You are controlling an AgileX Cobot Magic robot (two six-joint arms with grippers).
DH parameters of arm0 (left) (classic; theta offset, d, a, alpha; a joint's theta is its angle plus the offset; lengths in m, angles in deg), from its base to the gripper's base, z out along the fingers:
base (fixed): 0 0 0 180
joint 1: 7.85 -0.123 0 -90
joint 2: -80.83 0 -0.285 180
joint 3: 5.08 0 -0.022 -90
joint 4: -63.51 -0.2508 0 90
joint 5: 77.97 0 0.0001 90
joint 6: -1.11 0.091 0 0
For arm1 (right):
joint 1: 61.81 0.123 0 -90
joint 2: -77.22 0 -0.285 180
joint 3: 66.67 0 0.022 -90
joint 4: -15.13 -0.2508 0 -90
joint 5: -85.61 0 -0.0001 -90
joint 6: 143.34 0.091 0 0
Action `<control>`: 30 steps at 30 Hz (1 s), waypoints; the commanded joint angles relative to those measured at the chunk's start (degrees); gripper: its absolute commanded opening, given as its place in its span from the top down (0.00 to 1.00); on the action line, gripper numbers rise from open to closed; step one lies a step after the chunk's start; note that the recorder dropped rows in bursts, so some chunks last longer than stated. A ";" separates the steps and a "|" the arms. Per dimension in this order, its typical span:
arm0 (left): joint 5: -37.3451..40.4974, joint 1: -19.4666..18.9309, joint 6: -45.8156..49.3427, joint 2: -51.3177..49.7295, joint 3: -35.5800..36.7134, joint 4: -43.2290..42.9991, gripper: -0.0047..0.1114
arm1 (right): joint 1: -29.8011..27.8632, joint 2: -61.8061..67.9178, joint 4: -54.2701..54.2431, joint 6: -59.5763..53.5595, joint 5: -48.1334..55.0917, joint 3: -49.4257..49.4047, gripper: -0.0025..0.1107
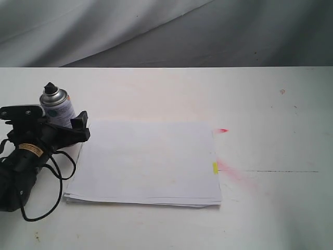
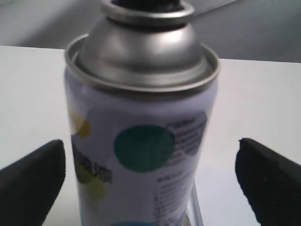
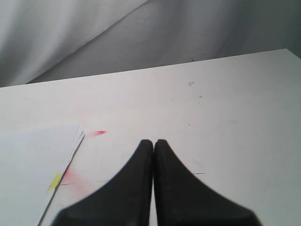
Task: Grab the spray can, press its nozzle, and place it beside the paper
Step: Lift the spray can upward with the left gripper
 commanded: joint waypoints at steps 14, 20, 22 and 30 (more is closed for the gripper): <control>-0.49 0.41 8.66 -5.34 -6.58 5.08 0.18 | 0.26 -0.32 0.22 -0.22 -0.06 -0.20 0.98; 3.39 0.41 8.51 -5.45 -10.07 5.33 0.18 | 0.26 -0.32 0.22 -0.22 -0.06 -0.20 0.98; 3.28 0.41 8.51 -5.45 -10.32 5.33 0.18 | 0.26 -0.32 0.22 -0.22 -0.06 -0.20 0.98; 4.86 0.41 8.51 -5.45 -10.31 5.33 0.18 | 0.26 -0.32 0.22 -0.22 -0.06 -0.20 0.98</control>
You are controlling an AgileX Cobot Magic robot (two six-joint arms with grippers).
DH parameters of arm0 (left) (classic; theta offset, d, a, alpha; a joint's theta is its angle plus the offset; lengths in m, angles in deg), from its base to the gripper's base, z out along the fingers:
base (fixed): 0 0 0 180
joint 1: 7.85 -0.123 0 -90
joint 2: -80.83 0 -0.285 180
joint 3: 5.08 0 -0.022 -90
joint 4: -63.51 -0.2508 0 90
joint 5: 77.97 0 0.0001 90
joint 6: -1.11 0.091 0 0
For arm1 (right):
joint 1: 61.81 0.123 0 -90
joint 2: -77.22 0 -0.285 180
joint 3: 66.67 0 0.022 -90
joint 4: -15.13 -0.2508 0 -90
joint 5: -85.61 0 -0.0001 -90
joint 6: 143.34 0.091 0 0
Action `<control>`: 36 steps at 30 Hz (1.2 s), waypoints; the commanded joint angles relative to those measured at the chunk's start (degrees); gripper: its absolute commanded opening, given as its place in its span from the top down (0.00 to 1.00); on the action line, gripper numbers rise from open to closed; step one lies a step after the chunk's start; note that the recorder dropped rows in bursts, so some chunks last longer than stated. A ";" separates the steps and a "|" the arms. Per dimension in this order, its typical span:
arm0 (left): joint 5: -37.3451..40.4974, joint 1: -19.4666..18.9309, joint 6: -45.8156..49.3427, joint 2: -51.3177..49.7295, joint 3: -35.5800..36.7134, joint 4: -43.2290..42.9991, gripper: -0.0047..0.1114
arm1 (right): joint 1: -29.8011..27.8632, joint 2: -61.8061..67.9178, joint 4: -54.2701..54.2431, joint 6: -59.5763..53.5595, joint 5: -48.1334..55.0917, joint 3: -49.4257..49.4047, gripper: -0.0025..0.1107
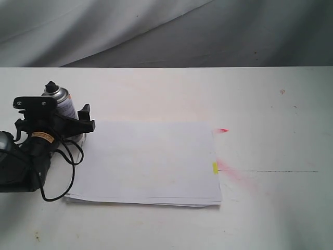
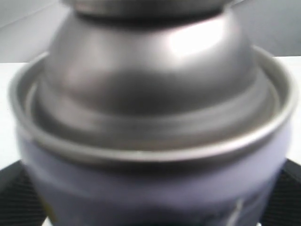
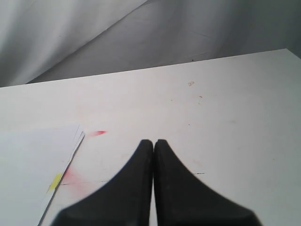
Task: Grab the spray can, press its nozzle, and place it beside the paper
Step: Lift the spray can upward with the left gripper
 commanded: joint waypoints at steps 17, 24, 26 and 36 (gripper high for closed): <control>4.32 0.41 0.52 0.06 -0.33 0.60 0.53 | 0.26 -0.32 0.22 -0.22 -0.06 -0.20 0.98; 0.72 0.41 4.78 0.17 -0.33 0.60 0.93 | 0.26 -0.32 0.22 -0.22 -0.06 -0.20 0.98; 0.21 0.41 6.66 0.65 -0.33 0.60 0.96 | 0.26 -0.32 0.22 -0.22 -0.06 -0.20 0.98; 20.63 0.41 8.32 19.51 -0.33 0.50 0.96 | 0.26 -0.32 0.22 -0.22 -0.06 -0.20 0.98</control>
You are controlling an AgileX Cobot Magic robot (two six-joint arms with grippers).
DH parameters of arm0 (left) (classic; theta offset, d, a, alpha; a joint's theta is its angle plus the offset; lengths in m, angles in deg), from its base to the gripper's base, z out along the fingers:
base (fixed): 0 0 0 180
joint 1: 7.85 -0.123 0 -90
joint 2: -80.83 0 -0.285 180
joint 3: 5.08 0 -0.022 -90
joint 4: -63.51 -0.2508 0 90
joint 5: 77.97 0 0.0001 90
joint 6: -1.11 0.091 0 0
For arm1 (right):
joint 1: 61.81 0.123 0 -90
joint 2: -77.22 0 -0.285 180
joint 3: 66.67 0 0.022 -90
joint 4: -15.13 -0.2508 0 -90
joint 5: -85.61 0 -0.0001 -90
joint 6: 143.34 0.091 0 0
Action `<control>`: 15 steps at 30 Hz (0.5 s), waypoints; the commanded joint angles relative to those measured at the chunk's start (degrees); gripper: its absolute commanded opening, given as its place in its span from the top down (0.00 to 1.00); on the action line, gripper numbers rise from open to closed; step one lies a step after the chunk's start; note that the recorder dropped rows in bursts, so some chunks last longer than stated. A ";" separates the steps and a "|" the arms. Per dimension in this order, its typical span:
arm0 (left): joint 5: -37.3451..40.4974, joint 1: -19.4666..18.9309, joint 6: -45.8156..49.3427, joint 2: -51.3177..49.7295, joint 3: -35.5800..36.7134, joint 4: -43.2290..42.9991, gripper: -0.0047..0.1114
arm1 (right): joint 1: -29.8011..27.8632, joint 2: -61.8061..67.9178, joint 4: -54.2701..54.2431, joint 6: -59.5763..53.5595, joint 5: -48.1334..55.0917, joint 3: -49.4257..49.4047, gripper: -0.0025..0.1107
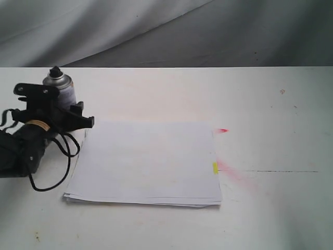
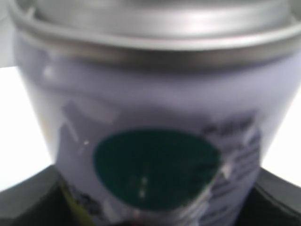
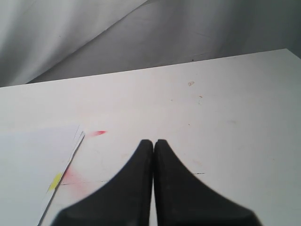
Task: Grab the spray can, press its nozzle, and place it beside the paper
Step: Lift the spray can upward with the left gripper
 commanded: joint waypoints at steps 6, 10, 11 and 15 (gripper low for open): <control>26.94 0.35 6.49 24.50 -0.65 0.54 0.96 | 0.26 -0.32 0.22 -0.22 -0.06 -0.20 0.98; 38.98 0.35 7.91 32.01 -0.65 0.54 0.96 | 0.26 -0.32 0.22 -0.22 -0.06 -0.20 0.98; 40.95 0.35 7.91 33.15 -0.65 0.54 0.96 | 0.26 -0.32 0.22 -0.22 -0.06 -0.20 0.98; 46.40 0.35 8.07 37.15 -0.65 0.54 0.96 | 0.26 -0.32 0.22 -0.22 -0.06 -0.20 0.98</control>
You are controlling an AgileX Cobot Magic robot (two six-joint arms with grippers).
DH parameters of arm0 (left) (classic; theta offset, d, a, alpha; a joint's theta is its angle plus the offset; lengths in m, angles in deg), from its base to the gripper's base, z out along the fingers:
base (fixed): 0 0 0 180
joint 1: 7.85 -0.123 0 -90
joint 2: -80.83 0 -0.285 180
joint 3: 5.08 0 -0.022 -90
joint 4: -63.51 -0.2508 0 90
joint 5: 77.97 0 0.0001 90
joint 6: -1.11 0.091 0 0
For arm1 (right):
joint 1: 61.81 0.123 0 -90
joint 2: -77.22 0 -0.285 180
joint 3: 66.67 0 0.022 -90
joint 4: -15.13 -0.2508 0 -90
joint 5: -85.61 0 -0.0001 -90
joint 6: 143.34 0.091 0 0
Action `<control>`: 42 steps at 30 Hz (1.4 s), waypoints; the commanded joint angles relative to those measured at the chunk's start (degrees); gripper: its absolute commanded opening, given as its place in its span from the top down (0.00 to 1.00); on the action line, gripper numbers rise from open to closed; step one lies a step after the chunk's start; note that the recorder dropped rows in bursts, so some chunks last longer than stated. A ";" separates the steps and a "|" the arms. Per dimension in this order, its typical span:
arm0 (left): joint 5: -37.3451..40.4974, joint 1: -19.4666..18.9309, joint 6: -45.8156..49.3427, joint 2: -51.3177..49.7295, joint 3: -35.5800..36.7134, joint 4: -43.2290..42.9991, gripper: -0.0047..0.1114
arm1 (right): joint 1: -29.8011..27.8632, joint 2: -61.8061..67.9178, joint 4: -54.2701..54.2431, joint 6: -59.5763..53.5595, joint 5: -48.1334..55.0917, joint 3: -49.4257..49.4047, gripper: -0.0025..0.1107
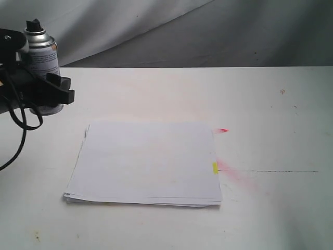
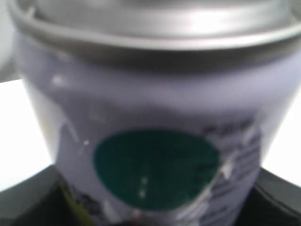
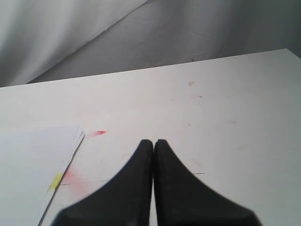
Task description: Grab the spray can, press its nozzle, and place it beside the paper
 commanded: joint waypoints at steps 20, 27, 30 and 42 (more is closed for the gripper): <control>29.26 12.02 -32.79 -0.67 -14.98 -54.46 0.96 | 0.26 -0.32 0.22 -0.22 -0.06 -0.20 0.98; 43.55 23.84 -64.35 -8.01 -14.98 -95.48 0.96 | 0.26 -0.32 0.22 -0.22 -0.06 -0.20 0.98; 45.70 26.36 -70.16 -10.97 -14.98 -100.56 0.96 | 0.26 -0.32 0.22 -0.22 -0.06 -0.20 0.98; 46.68 27.02 -73.81 -18.69 -13.96 -101.17 0.96 | 0.26 -0.32 0.22 -0.22 -0.06 -0.20 0.98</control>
